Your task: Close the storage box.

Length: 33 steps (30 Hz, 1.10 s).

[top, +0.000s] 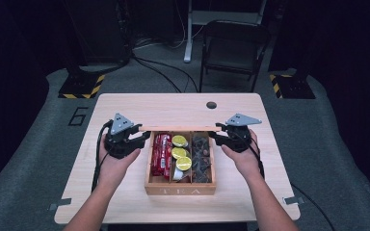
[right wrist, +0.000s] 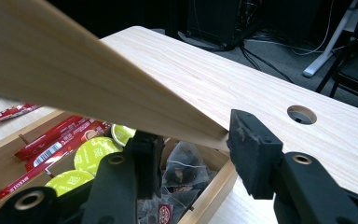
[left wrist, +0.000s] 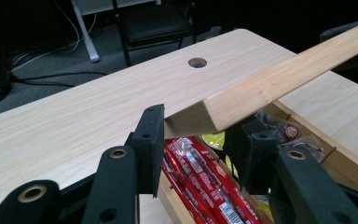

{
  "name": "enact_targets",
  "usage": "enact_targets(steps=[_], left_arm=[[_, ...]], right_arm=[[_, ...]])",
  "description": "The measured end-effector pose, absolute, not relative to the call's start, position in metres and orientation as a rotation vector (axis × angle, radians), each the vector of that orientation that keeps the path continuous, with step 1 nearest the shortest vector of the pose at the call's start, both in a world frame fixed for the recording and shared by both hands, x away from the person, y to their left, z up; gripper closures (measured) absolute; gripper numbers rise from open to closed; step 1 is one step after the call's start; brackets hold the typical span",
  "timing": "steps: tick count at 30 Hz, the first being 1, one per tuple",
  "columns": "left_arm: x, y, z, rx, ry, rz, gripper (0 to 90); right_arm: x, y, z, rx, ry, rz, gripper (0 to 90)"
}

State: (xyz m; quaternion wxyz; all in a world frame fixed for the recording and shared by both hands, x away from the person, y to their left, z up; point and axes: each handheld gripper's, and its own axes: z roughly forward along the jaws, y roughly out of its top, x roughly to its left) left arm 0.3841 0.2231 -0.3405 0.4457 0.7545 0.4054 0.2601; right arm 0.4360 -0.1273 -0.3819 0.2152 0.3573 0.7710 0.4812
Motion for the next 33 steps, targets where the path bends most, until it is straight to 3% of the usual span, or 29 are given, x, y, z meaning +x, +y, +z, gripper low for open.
enact_targets(steps=[19, 33], left_arm=[[0.387, 0.225, -0.341, 1.861, 0.998, 0.633, 59.1], [0.393, 0.226, -0.337, 1.867, 0.987, 0.617, 59.0]], right_arm=[[0.429, -0.131, -0.381, 1.019, 2.119, 1.373, 55.4], [0.415, -0.126, -0.350, 0.993, 2.114, 1.330, 56.2]])
